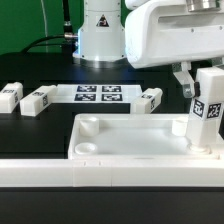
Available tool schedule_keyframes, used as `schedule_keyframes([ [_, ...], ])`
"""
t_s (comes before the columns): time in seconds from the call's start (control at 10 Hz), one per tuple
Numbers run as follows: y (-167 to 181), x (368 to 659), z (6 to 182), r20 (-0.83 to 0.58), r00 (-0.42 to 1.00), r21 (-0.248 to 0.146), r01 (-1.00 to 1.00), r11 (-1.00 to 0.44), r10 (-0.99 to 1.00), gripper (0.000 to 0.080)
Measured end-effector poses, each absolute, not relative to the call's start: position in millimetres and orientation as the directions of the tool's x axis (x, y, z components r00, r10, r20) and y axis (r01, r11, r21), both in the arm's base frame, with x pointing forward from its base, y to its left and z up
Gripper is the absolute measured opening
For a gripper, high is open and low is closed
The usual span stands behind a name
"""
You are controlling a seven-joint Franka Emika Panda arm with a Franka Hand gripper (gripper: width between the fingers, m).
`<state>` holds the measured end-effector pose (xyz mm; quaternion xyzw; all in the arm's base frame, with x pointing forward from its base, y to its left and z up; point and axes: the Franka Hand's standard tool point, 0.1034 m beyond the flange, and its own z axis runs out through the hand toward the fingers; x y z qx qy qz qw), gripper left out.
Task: Assemble desk
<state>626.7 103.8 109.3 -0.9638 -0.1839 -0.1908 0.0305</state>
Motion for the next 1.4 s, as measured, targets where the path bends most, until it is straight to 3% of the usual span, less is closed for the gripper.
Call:
schedule_keyframes([
  [1.4, 105.3, 631.2, 108.8, 0.414, 0.845, 0.019, 0.363, -0.932, 0.338, 0.0291],
])
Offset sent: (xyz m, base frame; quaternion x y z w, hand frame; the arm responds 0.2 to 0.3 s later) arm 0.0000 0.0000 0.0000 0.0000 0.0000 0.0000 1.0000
